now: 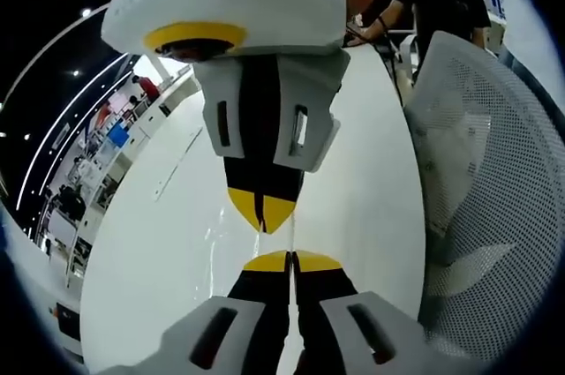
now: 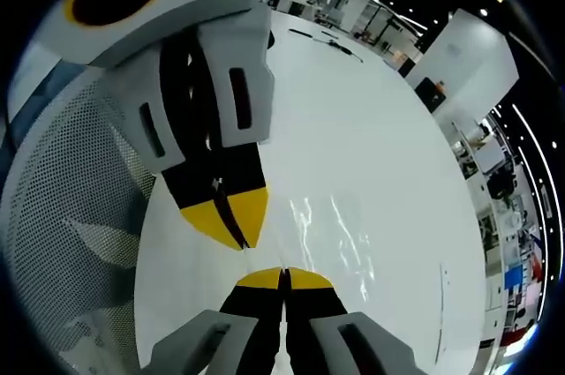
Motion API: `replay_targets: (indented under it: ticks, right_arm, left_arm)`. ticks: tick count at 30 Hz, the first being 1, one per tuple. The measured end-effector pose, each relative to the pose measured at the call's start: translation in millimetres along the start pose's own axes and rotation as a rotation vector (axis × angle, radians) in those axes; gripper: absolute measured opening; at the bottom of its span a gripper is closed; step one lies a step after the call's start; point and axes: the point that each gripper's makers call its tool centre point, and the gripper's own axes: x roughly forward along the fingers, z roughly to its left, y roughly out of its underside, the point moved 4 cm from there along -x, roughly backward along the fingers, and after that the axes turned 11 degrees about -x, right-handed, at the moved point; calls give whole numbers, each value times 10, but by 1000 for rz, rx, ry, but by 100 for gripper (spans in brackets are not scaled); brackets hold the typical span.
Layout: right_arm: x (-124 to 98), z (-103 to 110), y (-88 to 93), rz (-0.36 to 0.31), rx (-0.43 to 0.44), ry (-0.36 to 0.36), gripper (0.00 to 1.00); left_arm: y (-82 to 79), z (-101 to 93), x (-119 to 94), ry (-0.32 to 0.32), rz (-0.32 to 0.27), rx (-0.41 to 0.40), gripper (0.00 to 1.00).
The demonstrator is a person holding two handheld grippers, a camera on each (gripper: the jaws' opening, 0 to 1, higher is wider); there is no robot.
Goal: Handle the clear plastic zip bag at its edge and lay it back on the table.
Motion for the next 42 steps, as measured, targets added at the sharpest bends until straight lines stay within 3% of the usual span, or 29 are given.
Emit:
replay_targets:
  ticks: [7, 18, 24, 27, 42]
  right_arm:
    - [-14, -27, -18, -2, 17, 15, 0]
    - [-16, -227, 9, -9, 145, 78, 0]
    - [-100, -407, 27, -5, 164, 129, 0]
    - [-169, -529, 47, -19, 213, 159, 0]
    - [-254, -639, 44, -16, 202, 190, 0]
  left_arm:
    - [8, -22, -17, 1, 3, -1, 0]
    - [5, -92, -1, 11, 9, 31, 0]
    - [27, -106, 26, 20, 16, 43, 0]
    - [60, -118, 42, 26, 20, 38, 0]
    - [88, -105, 84, 26, 22, 6, 0]
